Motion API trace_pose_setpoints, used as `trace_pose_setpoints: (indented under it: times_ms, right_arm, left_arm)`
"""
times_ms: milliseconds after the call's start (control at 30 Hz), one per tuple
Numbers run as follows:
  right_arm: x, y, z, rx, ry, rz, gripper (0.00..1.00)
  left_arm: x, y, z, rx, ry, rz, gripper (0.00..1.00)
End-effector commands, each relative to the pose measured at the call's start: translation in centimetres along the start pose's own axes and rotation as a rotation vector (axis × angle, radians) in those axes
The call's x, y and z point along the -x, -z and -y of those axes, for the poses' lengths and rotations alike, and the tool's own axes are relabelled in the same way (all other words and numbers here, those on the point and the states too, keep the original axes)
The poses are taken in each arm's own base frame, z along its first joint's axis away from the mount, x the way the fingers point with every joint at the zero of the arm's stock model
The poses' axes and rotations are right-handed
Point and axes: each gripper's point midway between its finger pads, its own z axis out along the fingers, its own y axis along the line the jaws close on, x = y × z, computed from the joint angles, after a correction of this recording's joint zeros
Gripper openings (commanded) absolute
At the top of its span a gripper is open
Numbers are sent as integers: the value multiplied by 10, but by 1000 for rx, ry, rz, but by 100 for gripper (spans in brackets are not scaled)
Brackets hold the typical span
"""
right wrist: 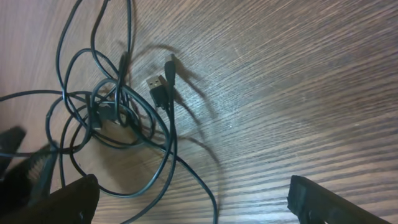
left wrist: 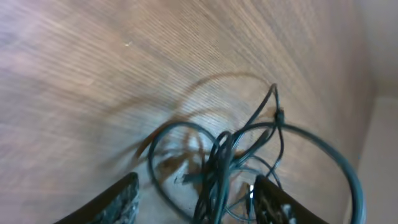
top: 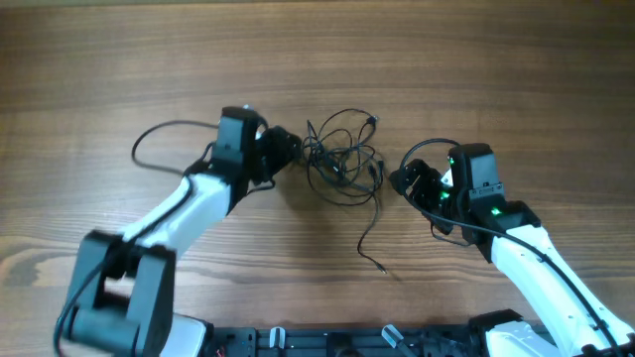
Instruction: Untangle cables
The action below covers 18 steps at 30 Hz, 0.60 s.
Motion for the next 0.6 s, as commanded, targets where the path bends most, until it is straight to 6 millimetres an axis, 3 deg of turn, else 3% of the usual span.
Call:
trace_pose_setpoints:
  times_ms: [0,133,300,333,400,467,567]
  right_arm:
    - [-2,0,-3,11,-6,-14,100]
    - [-2,0,-3,11,-6,-14,100]
    - [-2,0,-3,11,-5,-14,100]
    - [-2,0,-3,11,-6,-14,100]
    - [-3,0,-3,12,-6,-16,100]
    - [-13,0,-11,60,14,-77,100]
    - [-28,4,-27,164,189,-156,99]
  left_arm:
    - [8,-20,22,9,-164,-10,48]
    - [-8,-29,21,32,-208,-53,34]
    - [-18,-30,-11,211,-224,-42,30]
    - [-21,-32,-16,230,-232,-50,26]
    - [-24,-33,-21,244,-244,-65,4]
    - [-23,-29,-21,249,-239,-67,4]
    - [-17,-8,-14,244,-212,-49,4]
